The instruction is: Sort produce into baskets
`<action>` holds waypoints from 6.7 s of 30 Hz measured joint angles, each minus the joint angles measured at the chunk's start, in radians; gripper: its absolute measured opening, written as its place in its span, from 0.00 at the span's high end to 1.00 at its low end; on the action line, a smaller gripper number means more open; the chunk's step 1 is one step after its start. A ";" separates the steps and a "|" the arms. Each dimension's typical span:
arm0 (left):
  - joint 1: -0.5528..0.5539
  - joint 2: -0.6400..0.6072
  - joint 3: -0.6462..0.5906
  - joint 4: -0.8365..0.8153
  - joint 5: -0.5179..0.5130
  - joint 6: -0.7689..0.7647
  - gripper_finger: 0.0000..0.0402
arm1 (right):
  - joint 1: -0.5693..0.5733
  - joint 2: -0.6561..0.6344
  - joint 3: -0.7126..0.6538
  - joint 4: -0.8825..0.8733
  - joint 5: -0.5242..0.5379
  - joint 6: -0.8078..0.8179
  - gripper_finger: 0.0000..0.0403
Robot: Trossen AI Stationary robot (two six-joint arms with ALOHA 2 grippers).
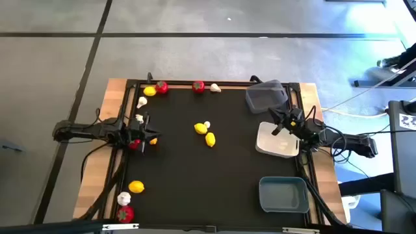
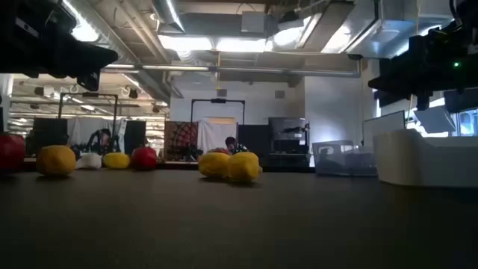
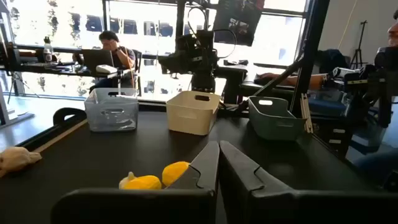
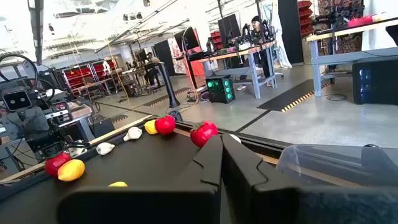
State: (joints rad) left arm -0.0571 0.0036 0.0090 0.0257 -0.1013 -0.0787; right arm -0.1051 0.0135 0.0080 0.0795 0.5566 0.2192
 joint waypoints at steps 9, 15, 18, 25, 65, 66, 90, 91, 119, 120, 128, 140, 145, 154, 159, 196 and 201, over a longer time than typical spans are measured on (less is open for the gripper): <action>0.000 0.000 0.000 0.000 0.000 0.000 0.99 | 0.000 0.000 0.000 0.000 0.000 0.000 0.98; 0.000 0.000 0.000 0.000 0.000 0.000 0.99 | 0.000 0.000 0.000 0.000 0.000 0.000 0.98; 0.000 0.000 0.000 0.000 0.000 0.000 0.99 | 0.000 0.000 0.000 0.000 0.000 0.000 0.98; 0.000 0.000 0.000 0.000 0.000 0.000 0.99 | 0.000 0.000 0.000 0.000 0.000 0.000 0.98; 0.000 0.000 0.000 0.006 -0.001 0.003 0.99 | 0.000 0.000 0.000 0.000 0.000 0.000 0.98; 0.000 0.000 0.000 0.022 -0.007 0.003 0.99 | 0.000 0.000 0.000 0.000 0.000 0.000 0.98; 0.073 0.046 0.000 0.279 -0.364 -0.012 0.99 | -0.001 0.001 0.020 0.124 -0.020 -0.108 0.98; 0.087 0.055 0.000 0.284 -0.364 -0.022 0.99 | -0.001 0.003 0.020 0.131 -0.030 -0.124 0.98; 0.165 0.637 0.124 0.622 -0.266 0.077 0.99 | 0.000 0.109 0.025 0.142 -0.121 -0.171 0.98; 0.165 0.658 0.135 0.623 -0.264 0.077 0.99 | 0.000 0.109 0.025 0.135 -0.122 -0.171 0.98; 0.164 0.834 0.245 0.624 -0.251 0.078 0.99 | 0.000 0.109 0.025 0.154 -0.150 -0.178 0.98; 0.184 1.033 0.334 0.744 -0.248 0.104 0.95 | 0.000 0.109 0.025 0.150 -0.150 -0.184 0.98; 0.204 1.093 0.361 0.740 -0.177 0.081 0.77 | 0.000 0.115 0.025 0.149 -0.149 -0.159 0.98; 0.209 1.180 0.447 0.681 -0.114 0.052 0.36 | 0.000 0.168 0.026 0.159 -0.128 -0.138 0.98; 0.209 1.222 0.462 0.681 -0.115 0.093 0.26 | 0.000 0.190 0.026 0.157 -0.112 -0.138 0.98; 0.315 1.594 0.784 -0.030 0.120 0.264 0.25 | 0.000 0.194 0.026 0.156 -0.157 -0.119 0.98; 0.328 1.658 0.784 -0.029 0.128 0.277 0.25 | 0.000 0.194 0.026 0.156 -0.157 -0.117 0.98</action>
State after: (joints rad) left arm 0.2708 1.6616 0.7933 -0.0032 0.0264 0.1987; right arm -0.1051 0.2073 0.0338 0.2356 0.3993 0.1024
